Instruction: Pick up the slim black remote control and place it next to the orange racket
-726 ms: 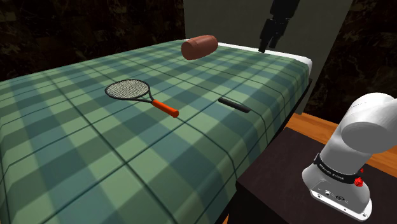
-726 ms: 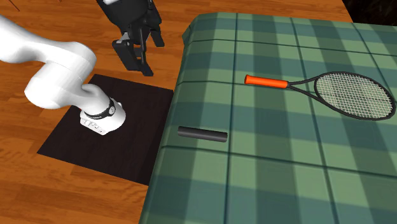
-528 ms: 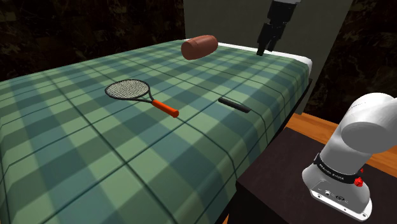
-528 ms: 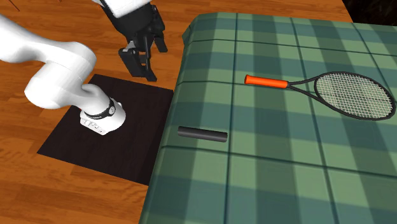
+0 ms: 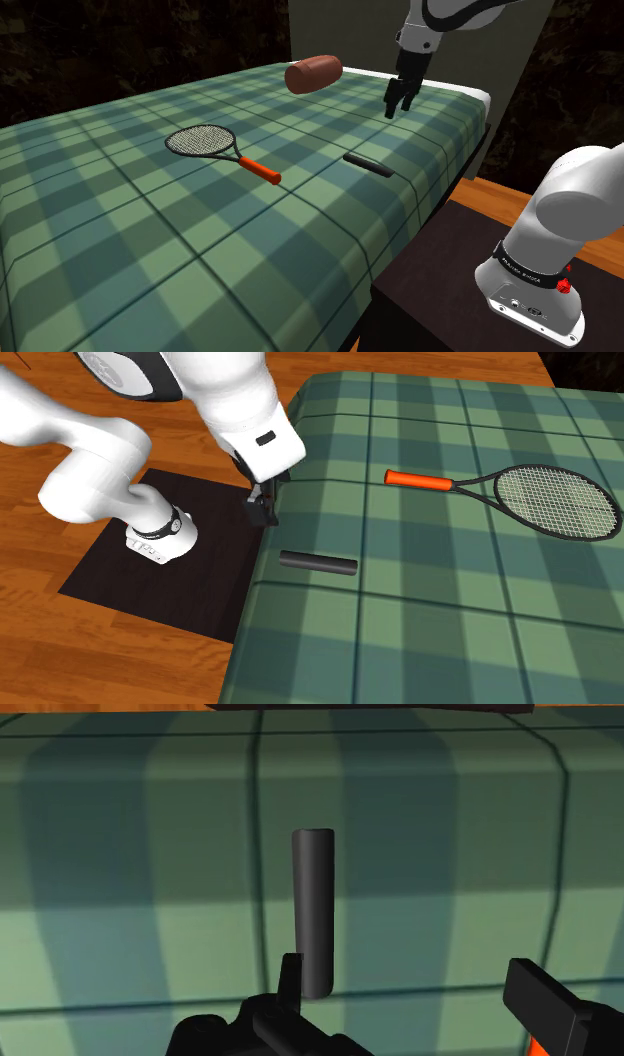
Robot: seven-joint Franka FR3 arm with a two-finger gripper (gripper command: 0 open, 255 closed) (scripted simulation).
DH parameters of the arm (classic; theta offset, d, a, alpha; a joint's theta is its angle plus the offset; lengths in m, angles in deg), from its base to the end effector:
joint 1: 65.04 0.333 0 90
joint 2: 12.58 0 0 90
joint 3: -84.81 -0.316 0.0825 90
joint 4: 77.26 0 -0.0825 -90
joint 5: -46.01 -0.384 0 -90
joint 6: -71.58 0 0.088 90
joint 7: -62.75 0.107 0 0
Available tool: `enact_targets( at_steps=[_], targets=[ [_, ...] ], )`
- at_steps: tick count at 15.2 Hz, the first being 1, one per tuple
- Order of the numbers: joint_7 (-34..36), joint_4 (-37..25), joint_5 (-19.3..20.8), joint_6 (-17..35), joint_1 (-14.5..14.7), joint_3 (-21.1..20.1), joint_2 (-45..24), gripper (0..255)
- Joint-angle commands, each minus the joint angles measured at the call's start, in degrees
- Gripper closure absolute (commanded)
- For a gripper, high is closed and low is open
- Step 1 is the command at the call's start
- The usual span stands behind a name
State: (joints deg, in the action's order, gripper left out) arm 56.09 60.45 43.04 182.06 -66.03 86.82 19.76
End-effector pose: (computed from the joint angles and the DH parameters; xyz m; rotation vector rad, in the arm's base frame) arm 0.3896 -0.0183 0.5232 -3.0765 -0.0808 -0.1448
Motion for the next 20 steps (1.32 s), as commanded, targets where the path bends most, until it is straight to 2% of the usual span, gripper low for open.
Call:
enact_targets(
  at_steps=[1,13,20],
  targets=[
    [-0.3,0.7,-0.1,3.1,0.0,0.3,-3.2,0],
    [-3.8,0.9,-2.3,19.8,-0.2,2.3,-25.3,0],
    [-4.4,3.0,-3.3,25.6,0.1,2.1,-29.0,0]
  ],
)
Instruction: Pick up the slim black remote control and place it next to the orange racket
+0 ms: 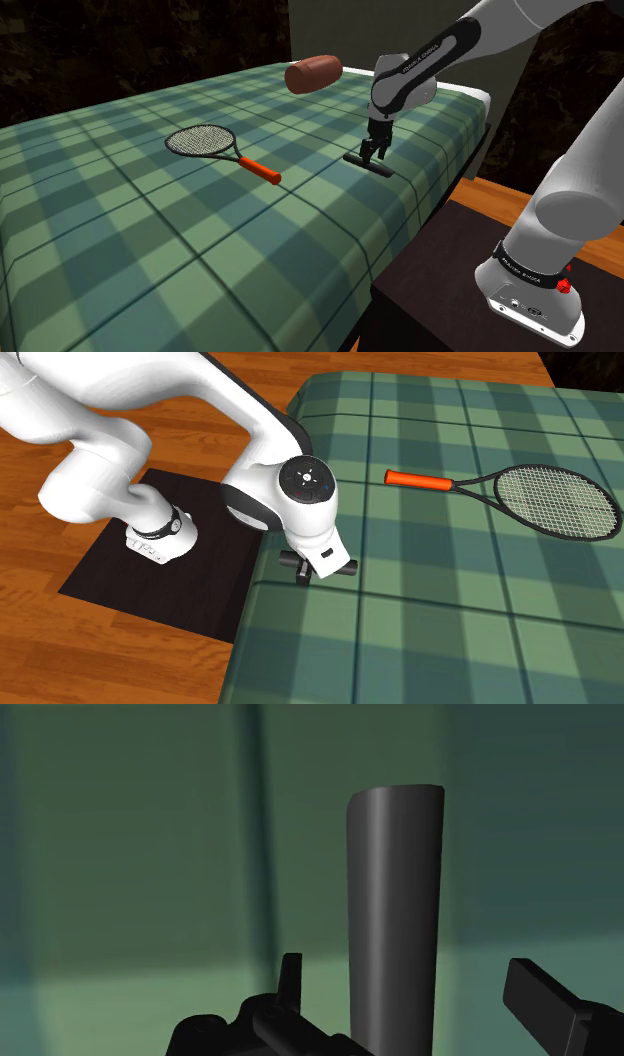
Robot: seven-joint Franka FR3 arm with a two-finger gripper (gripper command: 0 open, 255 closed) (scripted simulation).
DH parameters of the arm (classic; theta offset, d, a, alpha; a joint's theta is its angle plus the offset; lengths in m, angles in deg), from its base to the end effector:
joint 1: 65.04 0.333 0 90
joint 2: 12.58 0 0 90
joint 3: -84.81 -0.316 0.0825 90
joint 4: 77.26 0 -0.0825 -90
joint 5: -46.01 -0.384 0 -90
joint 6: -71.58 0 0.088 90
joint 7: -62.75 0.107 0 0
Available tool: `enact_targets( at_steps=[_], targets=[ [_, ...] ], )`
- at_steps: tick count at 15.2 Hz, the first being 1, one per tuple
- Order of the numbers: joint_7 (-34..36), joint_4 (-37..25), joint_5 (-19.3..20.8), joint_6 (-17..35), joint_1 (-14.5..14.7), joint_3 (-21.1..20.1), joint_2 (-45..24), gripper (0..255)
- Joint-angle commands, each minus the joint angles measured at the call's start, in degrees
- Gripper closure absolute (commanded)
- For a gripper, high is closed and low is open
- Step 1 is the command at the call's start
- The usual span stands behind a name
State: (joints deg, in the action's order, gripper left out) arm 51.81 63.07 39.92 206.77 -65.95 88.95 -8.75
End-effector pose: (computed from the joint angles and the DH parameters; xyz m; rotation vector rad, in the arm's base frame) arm 0.4693 -0.0400 0.3230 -3.0600 -0.0409 0.0184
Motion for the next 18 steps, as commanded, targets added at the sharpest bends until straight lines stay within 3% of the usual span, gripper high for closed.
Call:
enact_targets(
  at_steps=[1,8,9,18],
  targets=[
    [-0.2,0.5,-0.2,1.3,0.1,0.0,-0.8,0],
    [-0.2,0.5,-0.2,1.3,0.1,0.0,-0.8,0],
    [-0.2,0.5,-0.2,1.3,0.1,0.0,-0.8,255],
    [-0.2,0.5,-0.2,1.3,0.1,0.0,-0.8,255]
  ],
)
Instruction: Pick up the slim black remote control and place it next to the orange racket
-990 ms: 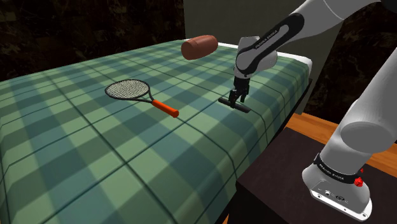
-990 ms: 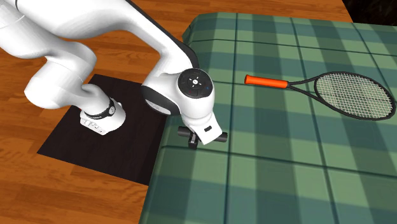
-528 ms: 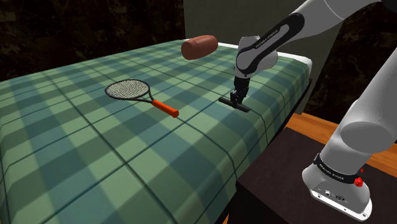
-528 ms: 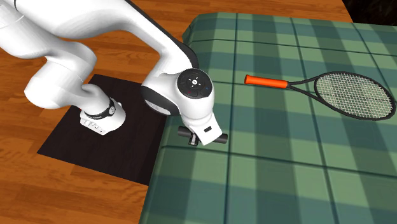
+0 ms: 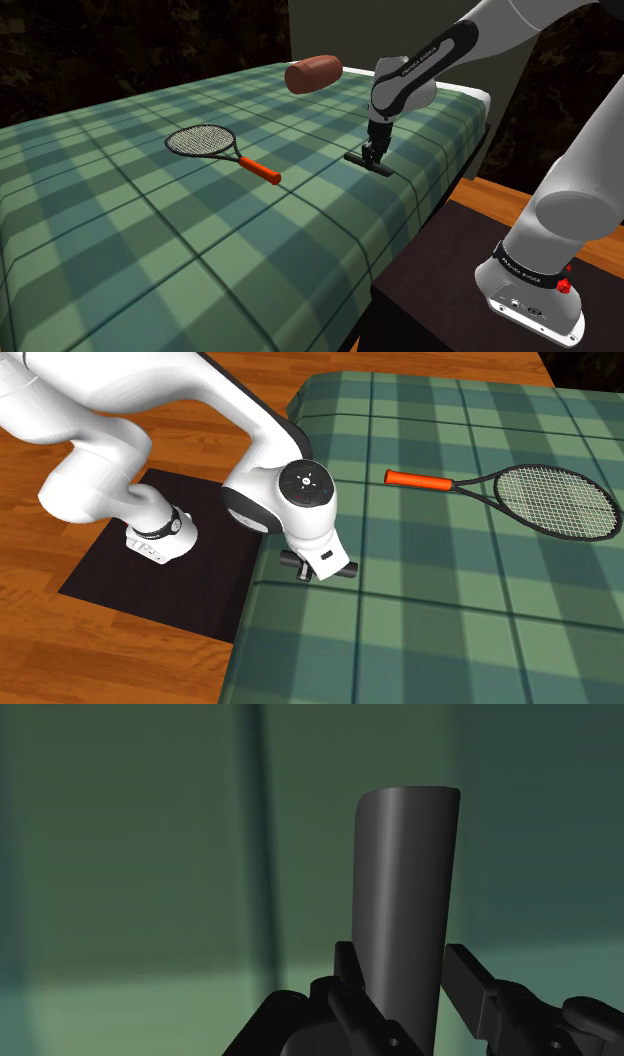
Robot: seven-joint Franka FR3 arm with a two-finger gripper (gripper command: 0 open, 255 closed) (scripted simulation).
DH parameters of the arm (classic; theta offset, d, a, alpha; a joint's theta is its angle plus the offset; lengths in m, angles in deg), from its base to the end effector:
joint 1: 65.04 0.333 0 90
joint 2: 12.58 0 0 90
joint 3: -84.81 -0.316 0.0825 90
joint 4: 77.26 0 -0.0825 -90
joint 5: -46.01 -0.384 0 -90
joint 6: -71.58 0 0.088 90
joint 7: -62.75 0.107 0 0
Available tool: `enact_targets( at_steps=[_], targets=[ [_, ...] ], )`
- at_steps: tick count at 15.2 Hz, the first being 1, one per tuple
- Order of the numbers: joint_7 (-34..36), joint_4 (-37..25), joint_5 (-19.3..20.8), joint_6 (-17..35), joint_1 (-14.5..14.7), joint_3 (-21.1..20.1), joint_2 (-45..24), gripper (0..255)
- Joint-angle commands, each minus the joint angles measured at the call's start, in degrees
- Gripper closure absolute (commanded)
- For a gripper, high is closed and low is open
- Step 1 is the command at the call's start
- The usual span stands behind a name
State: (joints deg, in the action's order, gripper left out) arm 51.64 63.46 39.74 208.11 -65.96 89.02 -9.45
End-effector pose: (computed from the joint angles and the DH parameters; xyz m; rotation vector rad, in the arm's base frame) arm 0.4693 -0.0409 0.3165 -3.0609 -0.0373 0.0115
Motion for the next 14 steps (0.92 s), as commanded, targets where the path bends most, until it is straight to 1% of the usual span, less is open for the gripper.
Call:
enact_targets(
  at_steps=[1,14],
  targets=[
    [0.1,-0.1,0.1,-0.8,0.1,-0.1,0.5,255],
    [1.7,-4.3,1.6,-11.4,-0.2,-0.2,6.9,255]
  ],
)
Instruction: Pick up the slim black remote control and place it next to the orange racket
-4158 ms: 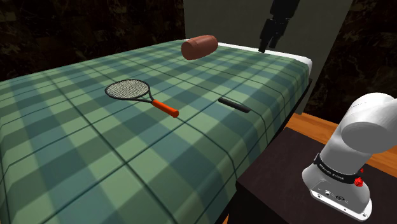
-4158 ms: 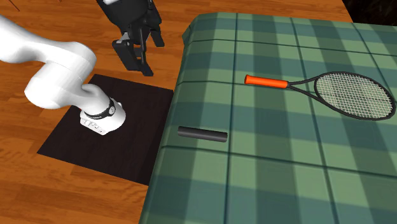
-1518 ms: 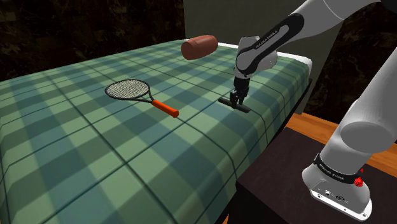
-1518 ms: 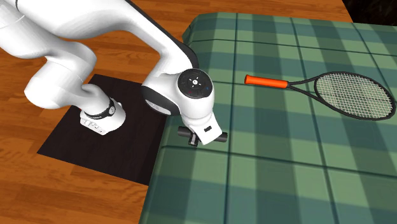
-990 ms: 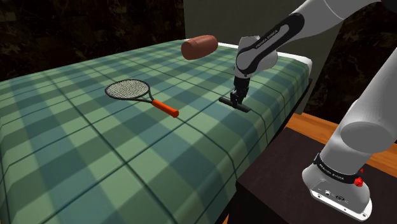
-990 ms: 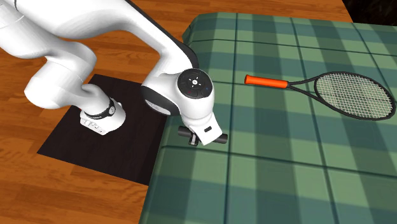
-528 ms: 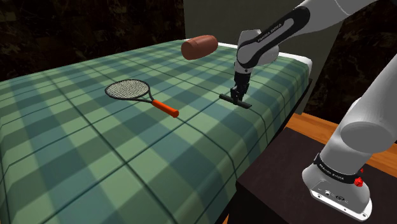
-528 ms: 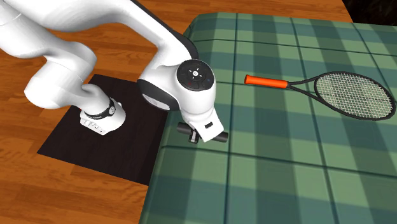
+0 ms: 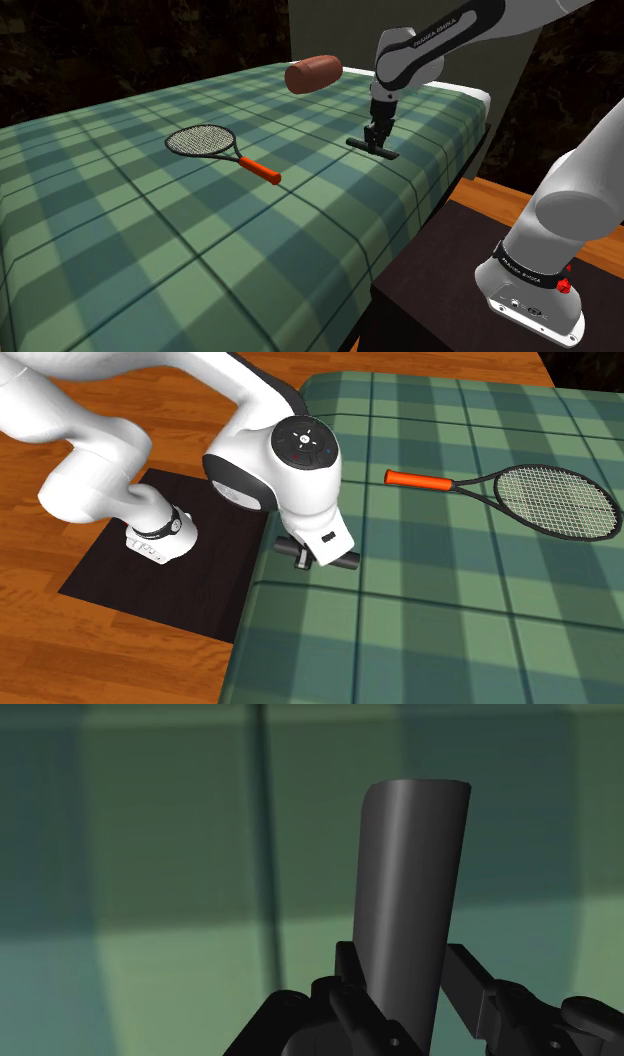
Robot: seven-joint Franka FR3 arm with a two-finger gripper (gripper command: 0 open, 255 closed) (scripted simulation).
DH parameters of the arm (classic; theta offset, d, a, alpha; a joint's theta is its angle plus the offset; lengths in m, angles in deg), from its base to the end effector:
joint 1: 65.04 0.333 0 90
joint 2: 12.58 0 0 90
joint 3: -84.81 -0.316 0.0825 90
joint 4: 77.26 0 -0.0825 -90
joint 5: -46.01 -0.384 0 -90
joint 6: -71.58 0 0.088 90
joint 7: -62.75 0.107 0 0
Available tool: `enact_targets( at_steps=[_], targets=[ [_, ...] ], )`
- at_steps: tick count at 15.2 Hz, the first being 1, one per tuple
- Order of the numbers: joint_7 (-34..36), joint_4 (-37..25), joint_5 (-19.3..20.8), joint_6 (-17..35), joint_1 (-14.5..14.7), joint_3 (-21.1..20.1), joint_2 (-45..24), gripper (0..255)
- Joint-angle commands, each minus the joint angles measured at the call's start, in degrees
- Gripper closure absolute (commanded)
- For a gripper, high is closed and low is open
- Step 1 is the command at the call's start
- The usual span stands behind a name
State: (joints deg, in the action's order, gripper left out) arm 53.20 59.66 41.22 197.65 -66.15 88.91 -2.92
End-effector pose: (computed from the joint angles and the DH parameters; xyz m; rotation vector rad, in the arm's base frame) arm 0.4680 -0.0399 0.3827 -3.0601 -0.0412 0.0171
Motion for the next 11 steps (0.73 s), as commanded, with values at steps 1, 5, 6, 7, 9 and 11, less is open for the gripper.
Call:
enact_targets(
  at_steps=[1,5,6,7,9,11],
  targets=[
    [0.3,-1.0,0.2,-1.8,0.0,-0.1,0.8,255],
    [0.6,-2.7,0.4,-5.0,-0.1,-0.1,2.2,255],
    [0.7,-3.2,0.5,-5.8,-0.1,-0.1,2.6,255],
    [0.8,-3.7,0.6,-6.6,-0.1,-0.1,2.9,255],
    [0.9,-4.4,0.6,-7.7,-0.1,-0.1,3.3,255],
    [3.6,-5.3,0.1,-7.5,1.2,-1.9,2.4,255]
  ],
)
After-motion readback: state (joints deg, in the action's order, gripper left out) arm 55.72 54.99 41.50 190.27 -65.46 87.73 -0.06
